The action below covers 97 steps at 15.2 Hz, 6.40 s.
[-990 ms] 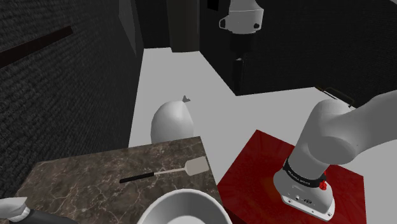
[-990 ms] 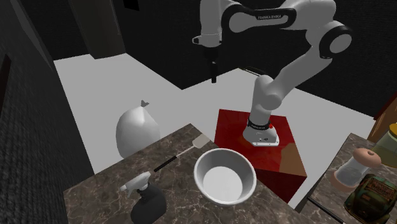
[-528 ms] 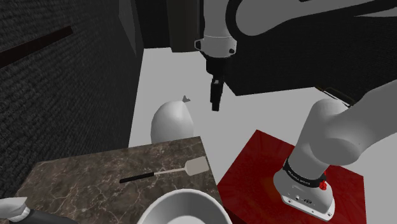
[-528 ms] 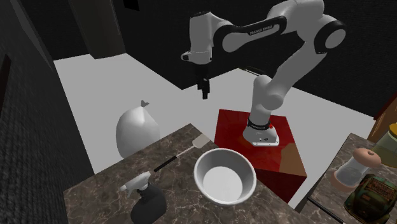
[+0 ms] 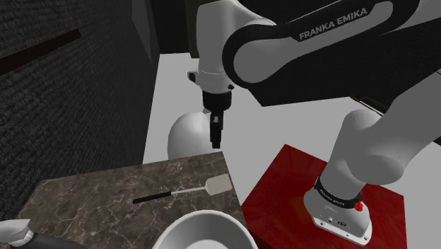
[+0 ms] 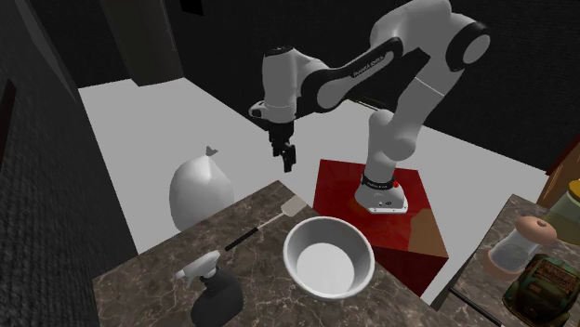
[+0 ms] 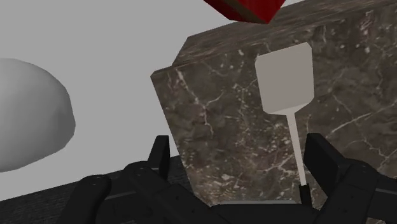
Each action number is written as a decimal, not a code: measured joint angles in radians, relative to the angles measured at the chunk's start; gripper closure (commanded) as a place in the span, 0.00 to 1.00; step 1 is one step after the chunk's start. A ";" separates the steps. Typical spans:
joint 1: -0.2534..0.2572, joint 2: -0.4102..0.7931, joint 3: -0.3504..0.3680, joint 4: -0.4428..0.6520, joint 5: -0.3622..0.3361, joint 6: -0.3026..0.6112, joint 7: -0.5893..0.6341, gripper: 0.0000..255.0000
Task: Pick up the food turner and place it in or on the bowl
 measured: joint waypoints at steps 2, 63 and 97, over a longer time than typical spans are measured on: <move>0.017 0.049 0.028 -0.004 0.004 0.064 -0.002 0.00; 0.080 0.266 0.146 0.257 -0.042 0.075 0.005 1.00; 0.238 0.204 0.422 0.173 0.026 0.132 0.393 1.00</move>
